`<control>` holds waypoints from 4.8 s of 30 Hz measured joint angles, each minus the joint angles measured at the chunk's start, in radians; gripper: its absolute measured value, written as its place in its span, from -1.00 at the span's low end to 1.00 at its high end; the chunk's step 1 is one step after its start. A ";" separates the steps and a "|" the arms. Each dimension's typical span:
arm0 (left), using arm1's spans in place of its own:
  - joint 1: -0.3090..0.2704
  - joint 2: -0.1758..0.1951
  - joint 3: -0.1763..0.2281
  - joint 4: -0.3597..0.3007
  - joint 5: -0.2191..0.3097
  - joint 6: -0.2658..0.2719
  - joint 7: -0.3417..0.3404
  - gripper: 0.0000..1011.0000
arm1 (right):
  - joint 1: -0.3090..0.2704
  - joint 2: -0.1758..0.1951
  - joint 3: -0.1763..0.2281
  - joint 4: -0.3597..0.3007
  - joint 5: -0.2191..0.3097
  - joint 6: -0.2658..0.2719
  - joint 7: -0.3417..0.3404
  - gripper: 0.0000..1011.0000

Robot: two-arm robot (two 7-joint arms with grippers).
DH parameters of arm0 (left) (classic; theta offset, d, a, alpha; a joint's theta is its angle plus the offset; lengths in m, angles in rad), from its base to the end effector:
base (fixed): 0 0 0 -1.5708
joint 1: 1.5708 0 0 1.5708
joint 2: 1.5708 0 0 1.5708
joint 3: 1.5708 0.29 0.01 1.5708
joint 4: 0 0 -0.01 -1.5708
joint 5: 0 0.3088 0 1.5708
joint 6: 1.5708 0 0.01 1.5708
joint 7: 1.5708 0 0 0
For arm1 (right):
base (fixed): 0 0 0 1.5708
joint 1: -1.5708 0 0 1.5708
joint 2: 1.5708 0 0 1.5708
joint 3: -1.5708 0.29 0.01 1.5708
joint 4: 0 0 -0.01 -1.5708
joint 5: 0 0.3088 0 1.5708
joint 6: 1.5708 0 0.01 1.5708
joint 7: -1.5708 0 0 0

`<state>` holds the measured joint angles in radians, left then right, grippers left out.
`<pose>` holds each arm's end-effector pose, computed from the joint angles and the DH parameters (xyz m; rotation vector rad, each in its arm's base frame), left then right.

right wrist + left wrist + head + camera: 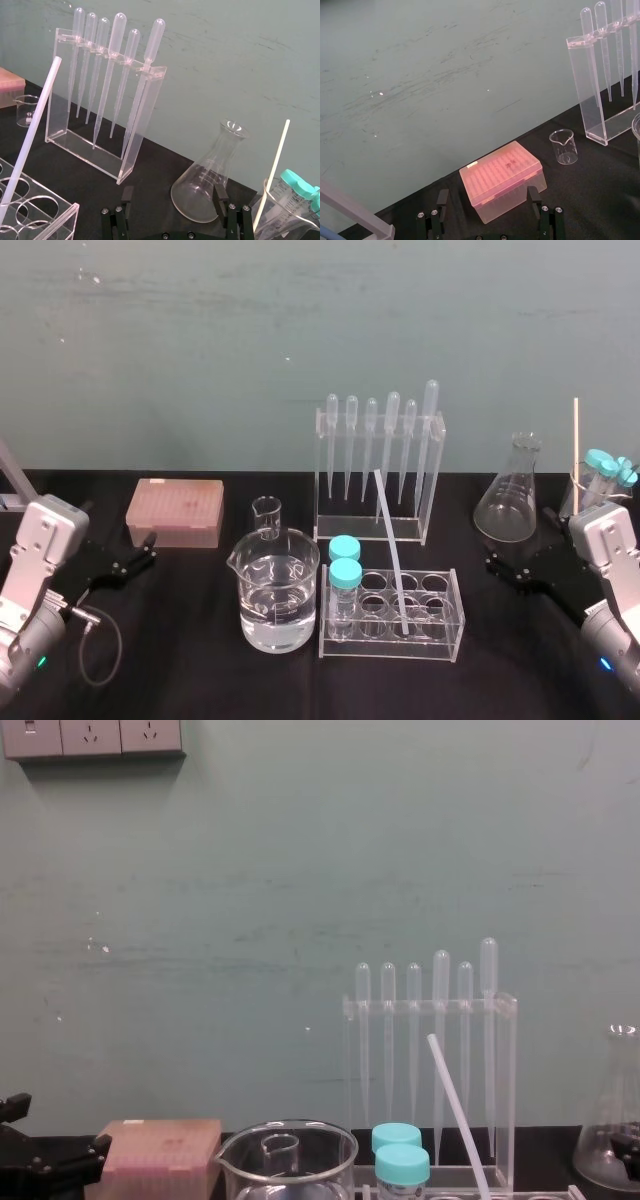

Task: Pick up the stirring rod with one hand, then place it down.

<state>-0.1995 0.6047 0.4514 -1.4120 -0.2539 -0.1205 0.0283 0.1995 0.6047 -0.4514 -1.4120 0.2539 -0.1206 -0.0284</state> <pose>0.3581 0.0827 -0.3023 0.3045 -0.2850 1.2480 0.3581 -0.0827 -0.3023 -0.3044 -0.2851 -1.2480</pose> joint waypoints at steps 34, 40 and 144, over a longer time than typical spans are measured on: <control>0.000 0.000 0.000 0.000 0.000 0.000 0.000 0.98 | 0.000 0.000 0.000 0.000 0.000 0.000 0.000 0.98; 0.000 0.000 0.000 0.000 0.000 0.000 0.000 0.98 | 0.000 0.000 0.000 0.000 0.000 0.000 0.000 0.98; 0.000 0.000 0.000 0.000 0.000 0.000 0.000 0.98 | 0.261 -0.169 -0.024 0.051 0.374 0.432 0.415 -0.99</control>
<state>-0.1995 0.6046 0.4514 -1.4120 -0.2539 -0.1205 0.0283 0.4606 0.4356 -0.4757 -1.3606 0.6283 0.3112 0.3867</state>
